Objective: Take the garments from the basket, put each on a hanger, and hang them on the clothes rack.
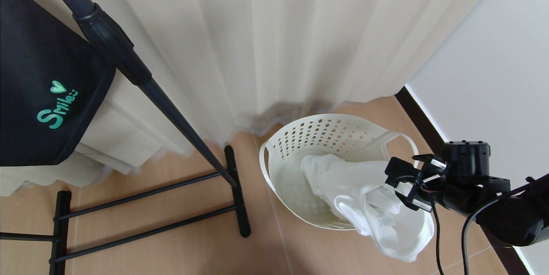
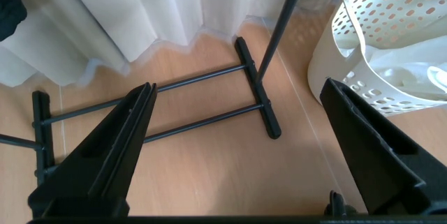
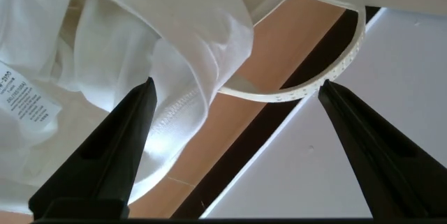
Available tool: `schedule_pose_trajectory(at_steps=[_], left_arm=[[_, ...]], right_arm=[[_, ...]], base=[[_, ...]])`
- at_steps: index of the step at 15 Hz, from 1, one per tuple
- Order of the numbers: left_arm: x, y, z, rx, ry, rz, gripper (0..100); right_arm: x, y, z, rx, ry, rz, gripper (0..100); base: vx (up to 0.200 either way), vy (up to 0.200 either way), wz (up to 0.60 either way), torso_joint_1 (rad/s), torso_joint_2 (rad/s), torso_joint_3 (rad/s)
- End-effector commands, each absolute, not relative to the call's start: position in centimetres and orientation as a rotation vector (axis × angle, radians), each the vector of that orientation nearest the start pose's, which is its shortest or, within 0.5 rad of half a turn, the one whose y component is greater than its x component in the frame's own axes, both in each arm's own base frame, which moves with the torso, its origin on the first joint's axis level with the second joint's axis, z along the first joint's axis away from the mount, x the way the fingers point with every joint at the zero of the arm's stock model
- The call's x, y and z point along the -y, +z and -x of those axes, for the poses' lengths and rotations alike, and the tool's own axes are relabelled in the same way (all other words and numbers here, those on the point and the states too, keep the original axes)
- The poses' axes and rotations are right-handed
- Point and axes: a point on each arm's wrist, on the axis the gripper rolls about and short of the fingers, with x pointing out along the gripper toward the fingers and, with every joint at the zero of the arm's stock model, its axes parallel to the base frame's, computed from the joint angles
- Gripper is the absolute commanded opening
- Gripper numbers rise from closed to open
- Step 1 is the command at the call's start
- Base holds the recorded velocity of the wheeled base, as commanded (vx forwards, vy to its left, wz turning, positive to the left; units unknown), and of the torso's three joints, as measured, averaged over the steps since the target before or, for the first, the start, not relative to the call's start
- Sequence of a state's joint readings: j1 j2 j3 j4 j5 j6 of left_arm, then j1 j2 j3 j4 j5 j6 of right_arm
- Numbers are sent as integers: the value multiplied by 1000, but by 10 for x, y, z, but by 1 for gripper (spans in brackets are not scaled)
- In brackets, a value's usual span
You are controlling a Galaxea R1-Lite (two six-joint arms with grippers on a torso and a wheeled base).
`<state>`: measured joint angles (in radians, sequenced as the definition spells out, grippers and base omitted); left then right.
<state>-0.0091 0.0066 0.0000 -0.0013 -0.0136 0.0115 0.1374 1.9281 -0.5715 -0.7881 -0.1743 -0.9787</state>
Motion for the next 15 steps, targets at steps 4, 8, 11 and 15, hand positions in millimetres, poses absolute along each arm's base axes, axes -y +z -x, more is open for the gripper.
schedule_pose_trajectory(at_steps=[4, 8, 11, 15], left_arm=[[0, 76, 22, -6, -23, -11, 100], [0, 76, 22, -6, -23, -11, 100], [0, 76, 22, -6, -23, -11, 100], [0, 76, 22, -6, -23, -12, 100]], right_arm=[[-37, 64, -317, -566, 176, 1056, 100], [-38, 56, -326, -528, 157, 1086, 100], [-38, 49, -332, -507, 129, 1099, 100], [-38, 49, -334, -502, 130, 1113, 100]], base=[[0, 0, 0, 0, 0, 0], [0, 0, 0, 0, 0, 0], [0, 0, 0, 0, 0, 0], [0, 0, 0, 0, 0, 0]])
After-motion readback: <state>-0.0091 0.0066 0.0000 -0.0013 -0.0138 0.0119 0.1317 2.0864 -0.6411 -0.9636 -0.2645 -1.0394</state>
